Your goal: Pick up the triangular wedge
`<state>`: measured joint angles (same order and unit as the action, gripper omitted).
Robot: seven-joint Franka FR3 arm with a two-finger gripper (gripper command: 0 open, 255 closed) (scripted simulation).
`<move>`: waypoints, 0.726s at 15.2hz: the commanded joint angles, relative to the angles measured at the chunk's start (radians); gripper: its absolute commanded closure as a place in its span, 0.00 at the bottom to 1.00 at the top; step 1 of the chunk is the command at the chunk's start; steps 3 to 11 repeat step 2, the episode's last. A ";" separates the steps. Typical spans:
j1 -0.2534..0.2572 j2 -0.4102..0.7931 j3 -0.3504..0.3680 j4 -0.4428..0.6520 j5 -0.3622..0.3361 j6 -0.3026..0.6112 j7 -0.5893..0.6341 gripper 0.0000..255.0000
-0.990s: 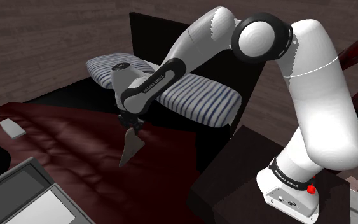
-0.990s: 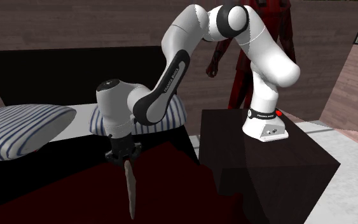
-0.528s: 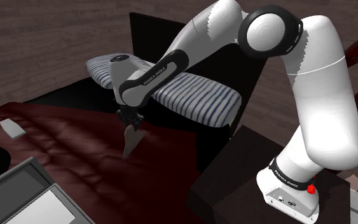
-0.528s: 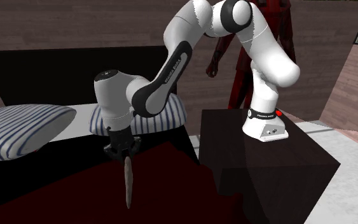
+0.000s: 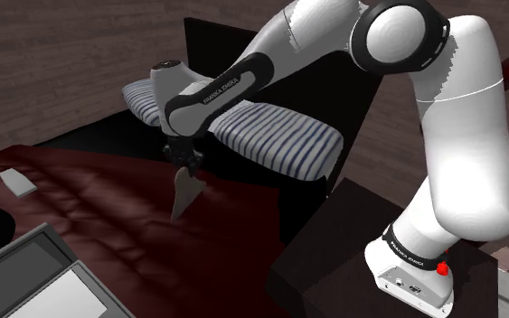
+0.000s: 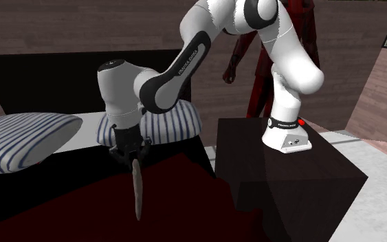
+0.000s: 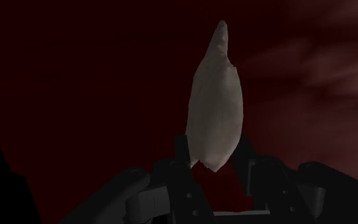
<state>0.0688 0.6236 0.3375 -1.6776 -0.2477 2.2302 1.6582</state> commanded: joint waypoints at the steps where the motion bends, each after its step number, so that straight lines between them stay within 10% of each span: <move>1: -0.002 -0.011 0.003 0.001 0.004 -0.011 -0.002 1.00; 11: -0.002 -0.011 0.003 0.001 0.004 -0.011 -0.002 1.00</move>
